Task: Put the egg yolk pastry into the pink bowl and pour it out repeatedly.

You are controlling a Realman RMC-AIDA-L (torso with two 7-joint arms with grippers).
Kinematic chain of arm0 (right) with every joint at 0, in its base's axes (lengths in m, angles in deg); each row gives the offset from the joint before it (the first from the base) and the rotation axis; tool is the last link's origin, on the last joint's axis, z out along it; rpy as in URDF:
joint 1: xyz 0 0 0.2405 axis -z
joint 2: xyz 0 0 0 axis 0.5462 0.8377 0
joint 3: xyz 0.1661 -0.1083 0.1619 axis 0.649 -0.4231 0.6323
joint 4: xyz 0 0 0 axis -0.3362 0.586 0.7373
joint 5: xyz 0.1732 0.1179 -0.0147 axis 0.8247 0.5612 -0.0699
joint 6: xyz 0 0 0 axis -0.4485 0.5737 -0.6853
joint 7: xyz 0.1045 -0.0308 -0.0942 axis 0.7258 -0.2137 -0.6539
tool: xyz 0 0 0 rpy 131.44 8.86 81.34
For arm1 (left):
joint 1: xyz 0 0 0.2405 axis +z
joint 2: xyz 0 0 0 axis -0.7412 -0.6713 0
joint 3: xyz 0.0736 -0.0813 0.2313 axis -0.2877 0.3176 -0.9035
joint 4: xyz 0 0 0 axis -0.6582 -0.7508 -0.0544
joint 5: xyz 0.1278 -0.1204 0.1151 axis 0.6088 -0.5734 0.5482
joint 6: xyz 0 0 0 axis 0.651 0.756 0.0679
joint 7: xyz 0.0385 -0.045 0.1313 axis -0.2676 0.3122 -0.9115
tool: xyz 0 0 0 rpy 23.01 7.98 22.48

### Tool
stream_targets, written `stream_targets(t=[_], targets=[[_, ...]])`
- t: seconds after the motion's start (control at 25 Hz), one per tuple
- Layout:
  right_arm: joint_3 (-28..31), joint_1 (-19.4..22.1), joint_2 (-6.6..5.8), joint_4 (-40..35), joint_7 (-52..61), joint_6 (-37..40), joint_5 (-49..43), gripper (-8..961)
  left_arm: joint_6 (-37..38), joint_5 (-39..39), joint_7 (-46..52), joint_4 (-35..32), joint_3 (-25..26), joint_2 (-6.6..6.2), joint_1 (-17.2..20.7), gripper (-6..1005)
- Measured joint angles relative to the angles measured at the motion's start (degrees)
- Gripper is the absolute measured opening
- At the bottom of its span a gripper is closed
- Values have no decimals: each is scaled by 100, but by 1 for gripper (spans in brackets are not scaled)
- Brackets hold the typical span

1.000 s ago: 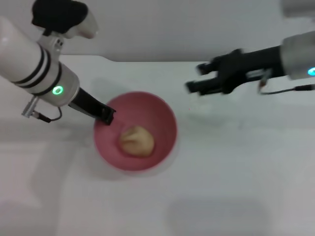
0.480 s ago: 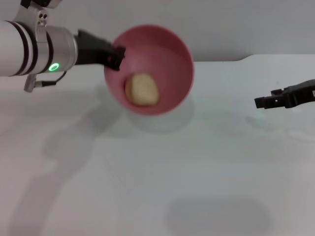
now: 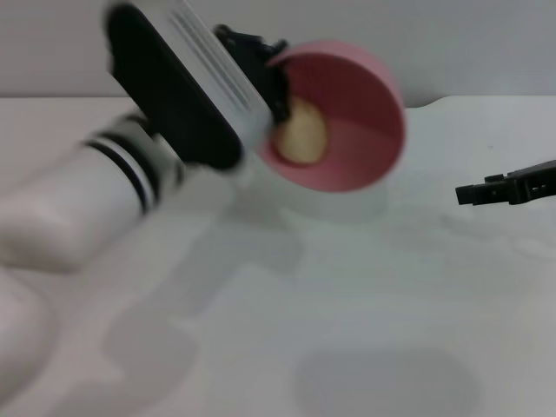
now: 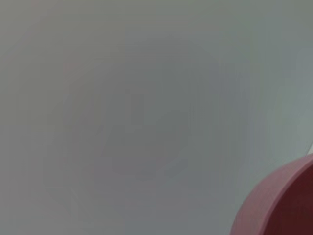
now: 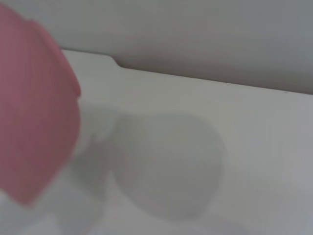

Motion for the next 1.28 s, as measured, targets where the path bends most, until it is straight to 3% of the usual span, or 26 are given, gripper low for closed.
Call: stream_targets(t=[0.08, 0.24, 0.36, 0.64, 0.84, 0.96, 1.04, 1.08, 1.16, 1.28], targets=[[35, 4, 0, 5, 22, -4, 0, 597, -668, 379, -183, 338, -378, 30, -16, -1], [132, 33, -2, 12, 64, -1, 17, 594, -1820, 434, -1068, 1248, -762, 53, -196, -1], [165, 70, 9, 31, 77, -1, 34, 592, -3706, 53, -2659, 2356, -1312, 65, -356, -1], [170, 95, 14, 119, 201, -10, 46, 587, -4873, -1452, -4510, 2930, -1840, 67, -679, -2], [137, 61, 14, 119, 201, -4, 54, 584, -5032, -2646, -4594, 2739, -1831, 61, -716, -2], [57, 9, 14, 122, 187, -4, 59, 582, -4300, -4167, -4651, 1988, -1286, 17, -629, -2], [-69, -71, 11, 126, 173, -29, 60, 581, -2757, -5135, -4624, 1285, -99, -13, -482, -2], [-69, -71, 11, 126, 173, -29, 60, 580, -2757, -5135, -4624, 1285, -99, -13, -482, -2], [-166, -127, 10, 128, 168, -44, 61, 579, -1017, -5671, -4306, 1099, 1192, -18, -546, -2], [-340, -241, -1, 140, 140, -51, 59, 577, 1683, -5885, -3150, 1443, 2939, -67, -971, -2]])
